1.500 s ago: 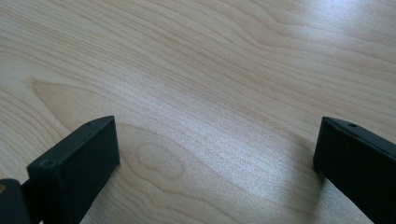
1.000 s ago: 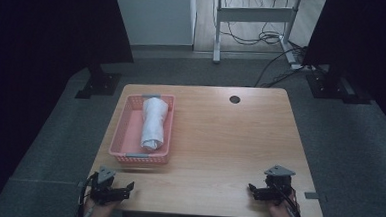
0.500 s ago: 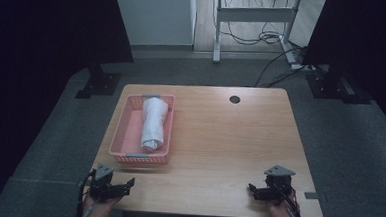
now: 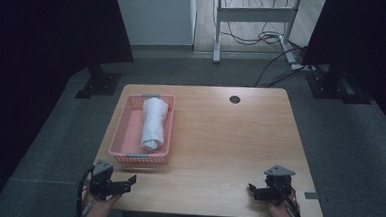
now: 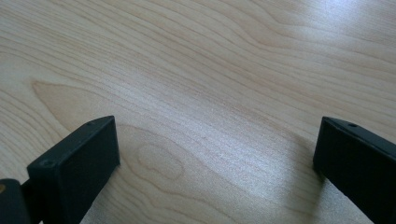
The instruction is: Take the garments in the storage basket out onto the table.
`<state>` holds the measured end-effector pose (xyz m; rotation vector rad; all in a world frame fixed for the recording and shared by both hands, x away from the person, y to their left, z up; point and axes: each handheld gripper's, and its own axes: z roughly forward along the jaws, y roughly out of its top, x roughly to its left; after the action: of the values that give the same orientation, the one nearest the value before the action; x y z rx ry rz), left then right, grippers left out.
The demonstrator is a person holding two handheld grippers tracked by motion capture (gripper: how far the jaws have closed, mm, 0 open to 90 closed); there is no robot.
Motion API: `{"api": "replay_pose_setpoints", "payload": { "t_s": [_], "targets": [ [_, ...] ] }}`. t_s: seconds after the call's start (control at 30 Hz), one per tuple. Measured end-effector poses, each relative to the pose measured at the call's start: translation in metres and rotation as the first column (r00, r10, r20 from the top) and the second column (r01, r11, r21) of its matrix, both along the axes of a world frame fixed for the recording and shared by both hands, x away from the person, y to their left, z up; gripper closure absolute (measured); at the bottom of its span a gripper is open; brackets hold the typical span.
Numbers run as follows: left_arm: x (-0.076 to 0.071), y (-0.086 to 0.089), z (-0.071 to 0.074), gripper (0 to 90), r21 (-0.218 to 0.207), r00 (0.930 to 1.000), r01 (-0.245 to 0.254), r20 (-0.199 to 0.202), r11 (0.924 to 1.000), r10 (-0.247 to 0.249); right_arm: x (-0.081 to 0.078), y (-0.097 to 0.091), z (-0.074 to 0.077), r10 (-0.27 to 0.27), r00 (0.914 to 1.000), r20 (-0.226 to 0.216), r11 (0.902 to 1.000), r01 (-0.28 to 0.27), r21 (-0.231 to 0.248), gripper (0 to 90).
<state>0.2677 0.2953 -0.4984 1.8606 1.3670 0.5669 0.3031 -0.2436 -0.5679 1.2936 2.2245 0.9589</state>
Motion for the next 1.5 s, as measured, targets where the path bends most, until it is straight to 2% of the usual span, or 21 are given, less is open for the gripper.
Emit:
{"api": "replay_pose_setpoints", "payload": {
  "t_s": [0.13, 0.33, 0.6, 0.73, 0.8, 0.83, 0.9, 1.07, 1.1, 1.27, 1.5],
  "targets": [
    [0.002, -0.003, 0.006, 0.0, 0.009, 0.9999, 0.012, 0.002, 0.9999, -0.012, 0.000, 0.000, 0.000, 0.000, 1.0000, 0.000, 1.0000, 0.000, 0.000, 0.0],
    [0.007, -0.010, 0.015, 1.0, 0.057, 0.9999, 0.006, 0.013, 0.9983, -0.007, 0.000, 0.000, 0.000, 0.000, 1.0000, 0.000, 1.0000, 0.000, 0.000, 0.0],
    [0.020, -0.014, 0.028, 7.2, 0.047, 0.9996, -0.010, 0.028, 0.9988, 0.009, 0.000, 0.000, 0.000, 0.000, 1.0000, 0.000, 1.0000, 0.000, 0.000, 0.0],
    [0.029, -0.017, 0.034, 10.0, 0.027, 0.9986, -0.012, 0.051, 0.9996, 0.011, 0.000, 0.000, 0.000, 0.000, 1.0000, 0.000, 1.0000, 0.000, 0.000, 0.0],
    [0.035, -0.018, 0.036, 10.1, 0.018, 0.9983, -0.016, 0.056, 0.9997, 0.015, 0.000, 0.000, 0.000, 0.000, 1.0000, 0.000, 1.0000, 0.000, 0.000, 0.0],
    [0.043, -0.021, 0.038, 10.2, 0.018, 0.9986, -0.013, 0.052, 0.9998, 0.012, 0.000, 0.000, 0.000, 0.000, 1.0000, 0.000, 1.0000, 0.000, 0.000, 0.0],
    [0.043, -0.021, 0.038, 10.9, 0.018, 0.9986, -0.013, 0.052, 0.9998, 0.012, 0.000, 0.000, 0.000, 0.000, 1.0000, 0.000, 1.0000, 0.000, 0.000, 0.0],
    [0.061, -0.025, 0.043, 12.1, 0.009, 0.9979, -0.019, 0.062, 0.9998, 0.018, 0.000, 0.000, 0.000, 0.000, 1.0000, 0.000, 1.0000, 0.000, 0.000, 0.0],
    [0.061, -0.025, 0.043, 12.2, 0.009, 0.9979, -0.019, 0.062, 0.9998, 0.018, 0.000, 0.000, 0.000, 0.000, 1.0000, 0.000, 1.0000, 0.000, 0.000, 0.0],
    [0.078, -0.028, 0.049, 12.3, 0.006, 0.9955, -0.022, 0.093, 0.9997, 0.022, 0.000, 0.000, 0.000, 0.000, 1.0000, 0.000, 1.0000, 0.000, 0.000, 0.0],
    [0.099, -0.034, 0.051, 12.2, -0.007, 0.9946, -0.038, 0.096, 0.9993, 0.039, 0.000, 0.000, 0.000, 0.001, 1.0000, 0.000, 1.0000, -0.001, 0.000, 0.0]
  ]
}}
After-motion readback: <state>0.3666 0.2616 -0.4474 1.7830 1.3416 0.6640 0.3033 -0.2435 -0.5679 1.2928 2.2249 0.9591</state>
